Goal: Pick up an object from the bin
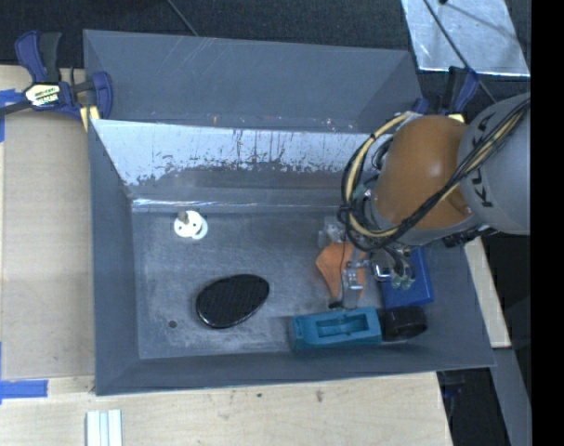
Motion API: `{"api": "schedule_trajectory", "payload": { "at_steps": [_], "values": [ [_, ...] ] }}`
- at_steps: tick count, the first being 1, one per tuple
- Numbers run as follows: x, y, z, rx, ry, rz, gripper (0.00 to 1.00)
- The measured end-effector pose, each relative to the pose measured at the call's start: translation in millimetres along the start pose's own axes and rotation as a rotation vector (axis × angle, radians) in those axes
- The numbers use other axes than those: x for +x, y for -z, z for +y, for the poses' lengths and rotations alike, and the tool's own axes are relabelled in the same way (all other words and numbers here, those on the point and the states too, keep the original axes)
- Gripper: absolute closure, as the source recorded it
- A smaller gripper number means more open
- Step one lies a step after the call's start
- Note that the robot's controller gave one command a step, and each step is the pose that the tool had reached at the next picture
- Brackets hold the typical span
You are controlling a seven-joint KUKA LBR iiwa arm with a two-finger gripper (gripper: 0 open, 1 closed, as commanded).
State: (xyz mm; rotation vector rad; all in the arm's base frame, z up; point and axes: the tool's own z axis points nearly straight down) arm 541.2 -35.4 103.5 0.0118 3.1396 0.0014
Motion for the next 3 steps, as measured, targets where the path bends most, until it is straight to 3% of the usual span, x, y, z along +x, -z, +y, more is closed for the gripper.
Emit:
{"api": "schedule_trajectory", "payload": {
  "at_steps": [1, 2, 3],
  "values": [
    [-18.7, -32, -21, 0.001, 0.012, -0.004, 1.0],
    [-18.7, -32, -21, 0.001, 0.012, -0.004, 1.0],
    [4.6, 167, -23, 0.002, 0.007, -0.007, 1.0]
  ]
}}
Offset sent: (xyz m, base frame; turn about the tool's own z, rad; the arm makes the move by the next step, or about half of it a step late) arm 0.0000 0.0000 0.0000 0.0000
